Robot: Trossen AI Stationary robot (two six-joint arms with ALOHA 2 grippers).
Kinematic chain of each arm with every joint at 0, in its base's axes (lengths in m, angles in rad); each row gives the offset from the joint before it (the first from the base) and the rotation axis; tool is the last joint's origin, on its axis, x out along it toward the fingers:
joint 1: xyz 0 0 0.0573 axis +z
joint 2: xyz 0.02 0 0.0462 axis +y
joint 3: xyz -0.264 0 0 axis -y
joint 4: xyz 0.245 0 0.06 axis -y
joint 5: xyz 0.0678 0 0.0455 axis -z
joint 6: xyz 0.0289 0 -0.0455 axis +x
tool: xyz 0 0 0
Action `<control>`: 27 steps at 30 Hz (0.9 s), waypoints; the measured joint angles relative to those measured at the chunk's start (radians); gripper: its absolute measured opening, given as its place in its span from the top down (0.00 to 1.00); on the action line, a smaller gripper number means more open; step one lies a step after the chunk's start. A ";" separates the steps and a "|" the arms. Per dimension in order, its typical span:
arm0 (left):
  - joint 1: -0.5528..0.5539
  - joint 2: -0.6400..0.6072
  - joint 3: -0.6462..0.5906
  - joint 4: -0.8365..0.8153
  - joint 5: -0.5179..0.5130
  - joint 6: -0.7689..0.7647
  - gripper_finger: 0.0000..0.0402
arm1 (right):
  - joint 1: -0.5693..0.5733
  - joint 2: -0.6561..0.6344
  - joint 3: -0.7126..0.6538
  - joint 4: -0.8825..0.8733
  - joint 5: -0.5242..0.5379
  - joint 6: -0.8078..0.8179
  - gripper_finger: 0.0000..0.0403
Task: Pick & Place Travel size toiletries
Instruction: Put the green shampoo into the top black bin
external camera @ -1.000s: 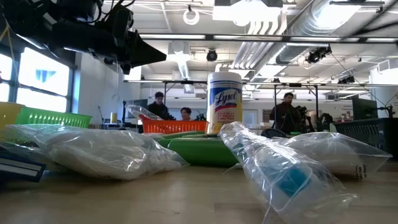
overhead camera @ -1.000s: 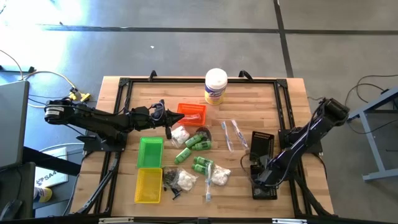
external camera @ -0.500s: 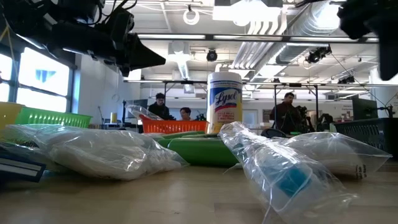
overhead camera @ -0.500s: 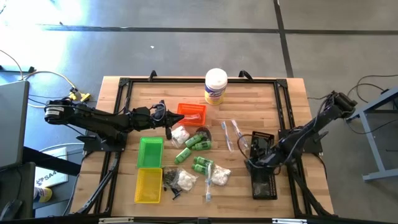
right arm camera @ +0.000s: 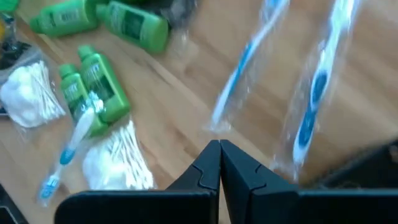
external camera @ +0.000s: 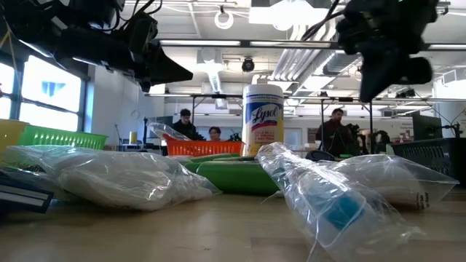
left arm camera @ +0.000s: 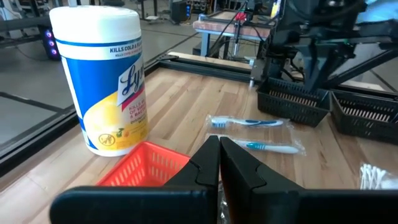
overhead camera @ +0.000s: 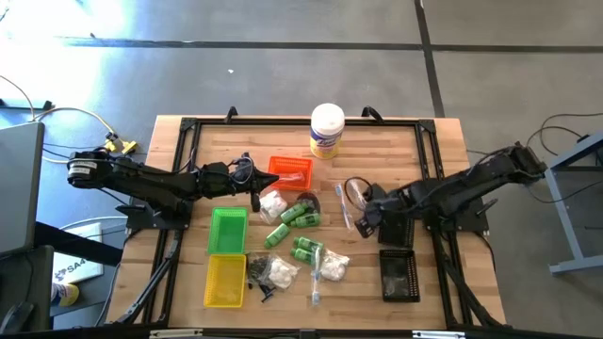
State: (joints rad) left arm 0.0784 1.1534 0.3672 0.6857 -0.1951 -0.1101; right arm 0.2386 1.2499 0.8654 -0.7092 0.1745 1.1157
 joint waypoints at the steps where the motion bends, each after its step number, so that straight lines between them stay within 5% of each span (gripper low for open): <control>1: 0.000 0.000 0.000 0.000 0.000 0.001 0.98 | -0.021 0.000 0.000 0.017 -0.003 -0.031 0.99; 14: 0.000 0.000 0.000 -0.033 0.000 0.001 0.98 | -0.162 0.000 0.000 0.299 -0.025 -0.589 0.99; 27: 0.000 0.000 0.000 -0.039 0.027 0.001 0.98 | -0.196 0.001 0.000 0.565 -0.027 -0.960 0.99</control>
State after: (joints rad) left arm 0.0783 1.1534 0.3673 0.6468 -0.1677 -0.1093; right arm 0.0425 1.2507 0.8654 -0.1441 0.1471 0.1555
